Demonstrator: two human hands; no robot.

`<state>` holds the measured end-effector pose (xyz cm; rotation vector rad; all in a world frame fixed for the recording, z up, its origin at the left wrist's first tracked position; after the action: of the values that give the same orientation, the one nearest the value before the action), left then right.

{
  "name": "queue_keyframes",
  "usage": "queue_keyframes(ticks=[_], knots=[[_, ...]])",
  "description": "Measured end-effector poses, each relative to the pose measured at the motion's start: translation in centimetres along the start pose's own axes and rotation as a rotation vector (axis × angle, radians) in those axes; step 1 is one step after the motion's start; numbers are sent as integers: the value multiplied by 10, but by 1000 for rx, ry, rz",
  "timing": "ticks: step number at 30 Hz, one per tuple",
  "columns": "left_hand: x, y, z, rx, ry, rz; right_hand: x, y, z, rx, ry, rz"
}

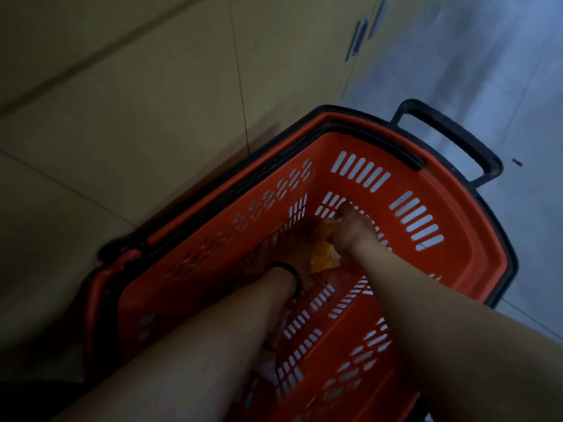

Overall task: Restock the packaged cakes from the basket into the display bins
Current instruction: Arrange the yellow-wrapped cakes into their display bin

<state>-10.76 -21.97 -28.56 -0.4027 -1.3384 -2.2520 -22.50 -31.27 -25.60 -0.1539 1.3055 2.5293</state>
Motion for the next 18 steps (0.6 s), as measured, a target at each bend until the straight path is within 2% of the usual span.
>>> queue_keyframes(ticks=[3, 7, 9, 11, 15, 18], knots=[[-5, -6, -3, 24, -34, -132, 1, -1, -1, 15, 26, 61], [2, -1, 1, 135, -119, -57, 2, 7, 1, -9, -13, 70], [5, 14, 7, 230, -138, 76, -7, 12, 5, -55, 10, 139], [5, 18, 16, 263, -128, 334, -18, 14, 9, -131, 39, 203], [24, 35, 40, 250, -239, 367, -37, 32, 27, -142, 113, 185], [17, 43, 54, 204, -79, 393, -51, 46, 44, -156, 174, 101]])
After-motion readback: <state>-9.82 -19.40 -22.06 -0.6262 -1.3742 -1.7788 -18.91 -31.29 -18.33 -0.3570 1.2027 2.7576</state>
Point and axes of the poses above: each hand's wrist, its own z-axis away from the middle knuckle, its own y-axis out of the back of the hand, x = y × z, the point moved 8 cm from there along -z, towards the middle knuckle, and after that the axes turned 8 degrees about -y, right-handed, at the moved point
